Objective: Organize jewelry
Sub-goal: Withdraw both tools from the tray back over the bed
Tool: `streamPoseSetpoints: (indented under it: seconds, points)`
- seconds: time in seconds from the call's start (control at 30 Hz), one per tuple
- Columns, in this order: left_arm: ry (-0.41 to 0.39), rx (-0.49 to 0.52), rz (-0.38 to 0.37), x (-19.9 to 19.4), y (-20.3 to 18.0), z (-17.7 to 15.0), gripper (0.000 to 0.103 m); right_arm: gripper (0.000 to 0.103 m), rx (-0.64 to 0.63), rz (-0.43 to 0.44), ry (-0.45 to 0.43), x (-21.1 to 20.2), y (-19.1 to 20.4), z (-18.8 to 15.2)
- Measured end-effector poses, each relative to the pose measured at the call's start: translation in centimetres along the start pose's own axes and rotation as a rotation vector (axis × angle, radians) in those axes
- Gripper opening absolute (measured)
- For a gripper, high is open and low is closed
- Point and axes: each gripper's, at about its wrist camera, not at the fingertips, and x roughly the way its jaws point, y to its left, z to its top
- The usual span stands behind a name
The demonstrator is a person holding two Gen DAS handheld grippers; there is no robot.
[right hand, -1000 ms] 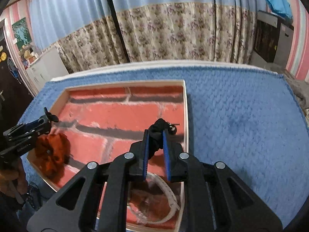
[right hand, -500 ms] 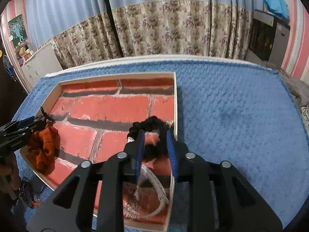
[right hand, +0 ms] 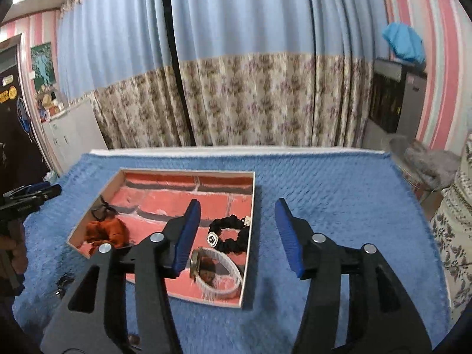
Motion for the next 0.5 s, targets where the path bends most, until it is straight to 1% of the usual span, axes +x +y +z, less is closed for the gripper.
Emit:
streamPoseSetpoints:
  seconds: [0.07, 0.13, 0.2, 0.23, 0.3, 0.33, 0.4, 0.43, 0.5]
  points:
    - [-0.051, 0.001, 0.009, -2.8, 0.7, -1.3, 0.079, 0.062, -0.001, -0.009, -0.041, -2.5, -0.3, -1.1]
    - [-0.076, 0.005, 0.034, -5.0, 1.2, -3.1, 0.079, 0.063, 0.005, -0.029, -0.065, -4.8, -0.5, -3.1]
    - [-0.085, 0.006, 0.034, -6.6, 1.3, -5.2, 0.079, 0.064, 0.020, -0.042, -0.070, -6.5, -0.7, -5.2]
    - [-0.101, 0.010, 0.033, -7.7, 1.3, -6.5, 0.079, 0.067, 0.022, -0.049, -0.076, -7.2, -0.6, -6.1]
    - [-0.144, 0.004, 0.056, -9.6, 1.1, -8.7, 0.079, 0.069, 0.027, -0.093, -0.085, -9.1, -0.1, -9.0]
    - [-0.167, 0.000, 0.049, -10.9, 0.6, -10.4, 0.079, 0.071, 0.031, -0.089, -0.086, -10.0, 0.2, -10.4]
    - [-0.169, 0.021, 0.039, -12.1, -0.5, -12.9, 0.083, 0.074, 0.036, -0.103, -0.074, -10.8, 0.8, -12.5]
    - [-0.158, 0.042, 0.055, -12.4, -1.4, -14.1, 0.083, 0.075, 0.049, -0.110, -0.062, -11.4, 1.1, -13.9]
    - [-0.147, 0.049, 0.073, -13.0, -2.6, -16.1, 0.083, 0.075, 0.078, -0.090, -0.043, -11.8, 1.4, -15.3]
